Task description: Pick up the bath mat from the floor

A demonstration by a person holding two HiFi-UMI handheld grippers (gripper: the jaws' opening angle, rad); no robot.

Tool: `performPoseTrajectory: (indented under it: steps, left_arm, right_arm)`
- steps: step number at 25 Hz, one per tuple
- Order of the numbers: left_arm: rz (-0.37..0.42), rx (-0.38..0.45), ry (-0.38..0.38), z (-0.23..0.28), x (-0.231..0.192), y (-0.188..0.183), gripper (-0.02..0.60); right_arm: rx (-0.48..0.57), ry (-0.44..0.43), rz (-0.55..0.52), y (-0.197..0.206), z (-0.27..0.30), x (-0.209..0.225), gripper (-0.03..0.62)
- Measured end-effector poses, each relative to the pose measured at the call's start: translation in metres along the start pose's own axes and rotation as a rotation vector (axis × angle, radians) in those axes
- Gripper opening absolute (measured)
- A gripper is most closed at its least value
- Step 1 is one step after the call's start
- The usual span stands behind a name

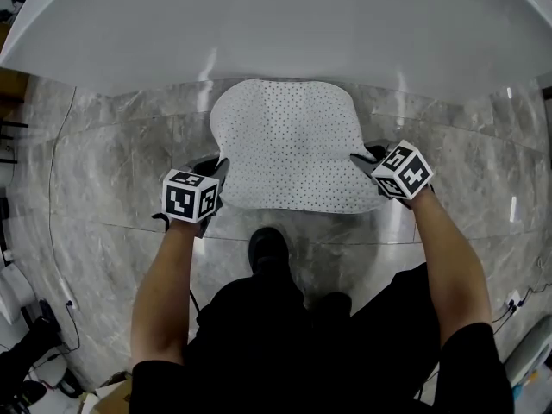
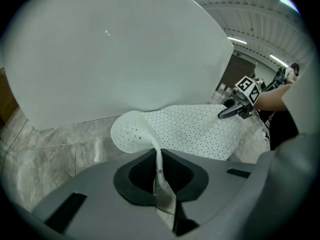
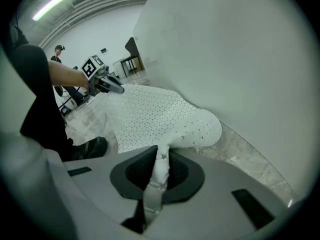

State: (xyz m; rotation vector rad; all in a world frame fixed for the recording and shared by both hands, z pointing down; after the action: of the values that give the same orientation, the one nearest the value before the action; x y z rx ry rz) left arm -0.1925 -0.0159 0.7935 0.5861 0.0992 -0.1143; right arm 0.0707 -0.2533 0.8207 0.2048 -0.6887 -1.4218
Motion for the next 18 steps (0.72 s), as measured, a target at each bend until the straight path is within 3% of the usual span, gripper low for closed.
performPoseTrajectory:
  steps: [13, 18]
  left_arm:
    - [0.002, 0.003, 0.019, -0.001, 0.004, -0.004, 0.035]
    - [0.002, 0.01, 0.027, -0.004, 0.006, -0.009, 0.036]
  right_arm:
    - [0.005, -0.022, -0.016, -0.008, -0.013, 0.0, 0.038]
    - [-0.011, -0.024, -0.108, -0.016, -0.021, -0.017, 0.04]
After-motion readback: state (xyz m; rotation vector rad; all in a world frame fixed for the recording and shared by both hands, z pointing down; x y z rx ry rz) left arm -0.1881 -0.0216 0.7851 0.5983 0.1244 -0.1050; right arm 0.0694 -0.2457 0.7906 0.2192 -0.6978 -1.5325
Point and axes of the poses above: the fingertips, and each gripper's own axes: z forward along the fingers, x to its right, y out of its underside, the point moved 7 cm from there along -z, backward along the fingers, and after that the axes turned 6 degrees about z, right-handed, at the moved point
